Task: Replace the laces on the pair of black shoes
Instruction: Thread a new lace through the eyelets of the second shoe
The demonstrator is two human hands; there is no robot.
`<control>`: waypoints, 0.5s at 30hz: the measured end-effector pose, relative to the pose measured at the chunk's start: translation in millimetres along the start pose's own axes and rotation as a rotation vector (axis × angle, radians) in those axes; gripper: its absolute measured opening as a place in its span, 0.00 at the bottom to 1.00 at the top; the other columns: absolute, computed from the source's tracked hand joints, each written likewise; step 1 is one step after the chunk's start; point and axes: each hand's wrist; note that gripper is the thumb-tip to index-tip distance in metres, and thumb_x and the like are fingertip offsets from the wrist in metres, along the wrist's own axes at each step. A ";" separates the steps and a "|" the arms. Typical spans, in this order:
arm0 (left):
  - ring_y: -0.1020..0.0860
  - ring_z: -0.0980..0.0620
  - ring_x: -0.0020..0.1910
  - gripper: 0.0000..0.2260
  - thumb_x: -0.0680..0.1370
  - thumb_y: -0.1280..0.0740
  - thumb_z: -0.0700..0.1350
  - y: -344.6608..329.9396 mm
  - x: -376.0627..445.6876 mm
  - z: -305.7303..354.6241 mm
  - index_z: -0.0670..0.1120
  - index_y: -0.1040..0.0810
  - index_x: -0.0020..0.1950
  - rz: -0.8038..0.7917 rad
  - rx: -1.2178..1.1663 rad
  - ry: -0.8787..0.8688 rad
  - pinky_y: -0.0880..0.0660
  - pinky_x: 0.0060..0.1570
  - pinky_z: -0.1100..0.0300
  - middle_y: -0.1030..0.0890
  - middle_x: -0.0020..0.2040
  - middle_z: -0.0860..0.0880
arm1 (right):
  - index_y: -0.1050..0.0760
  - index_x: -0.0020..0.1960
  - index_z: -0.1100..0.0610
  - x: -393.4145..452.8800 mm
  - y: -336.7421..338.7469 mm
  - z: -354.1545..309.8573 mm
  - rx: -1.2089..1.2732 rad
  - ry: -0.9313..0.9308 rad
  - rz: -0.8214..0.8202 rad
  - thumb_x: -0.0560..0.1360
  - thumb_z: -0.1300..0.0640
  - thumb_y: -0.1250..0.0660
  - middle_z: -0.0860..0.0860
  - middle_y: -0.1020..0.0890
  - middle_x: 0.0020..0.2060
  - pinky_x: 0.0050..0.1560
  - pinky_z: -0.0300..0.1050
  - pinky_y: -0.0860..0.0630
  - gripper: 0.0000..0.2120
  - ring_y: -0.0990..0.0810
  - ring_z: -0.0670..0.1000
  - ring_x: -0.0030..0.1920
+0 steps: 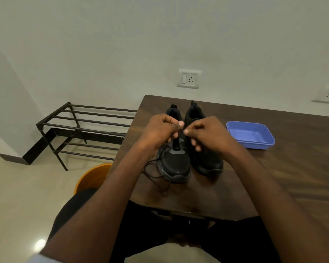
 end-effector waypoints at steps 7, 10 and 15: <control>0.25 0.53 0.27 0.04 0.82 0.33 0.37 5.3 3.2 -3.9 0.41 0.20 0.49 -0.018 0.123 0.019 0.30 0.27 0.62 0.16 0.37 0.42 | 0.16 0.57 0.55 13.1 6.6 22.5 -0.563 -0.051 0.074 0.78 0.59 0.29 0.51 0.15 0.50 0.53 0.48 0.19 0.09 0.17 0.52 0.50; 0.23 0.52 0.27 0.04 0.82 0.33 0.37 0.0 2.5 -5.9 0.42 0.20 0.48 -0.071 0.138 0.005 0.28 0.28 0.61 0.15 0.38 0.41 | 0.21 0.67 0.52 13.7 -7.6 17.6 -0.195 0.088 -0.027 0.77 0.59 0.26 0.48 0.15 0.55 0.60 0.43 0.21 0.19 0.17 0.47 0.55; 0.22 0.51 0.29 0.06 0.82 0.31 0.41 5.0 10.0 -11.6 0.39 0.19 0.50 -0.012 0.158 0.014 0.26 0.30 0.59 0.15 0.38 0.42 | 0.15 0.51 0.58 17.6 -24.7 16.1 0.233 0.063 0.036 0.79 0.64 0.29 0.54 0.12 0.39 0.46 0.47 0.15 0.05 0.14 0.50 0.38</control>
Point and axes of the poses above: each hand's wrist, its own x-axis towards the middle knuckle, its own y-axis out of the back of the hand, z = x × y
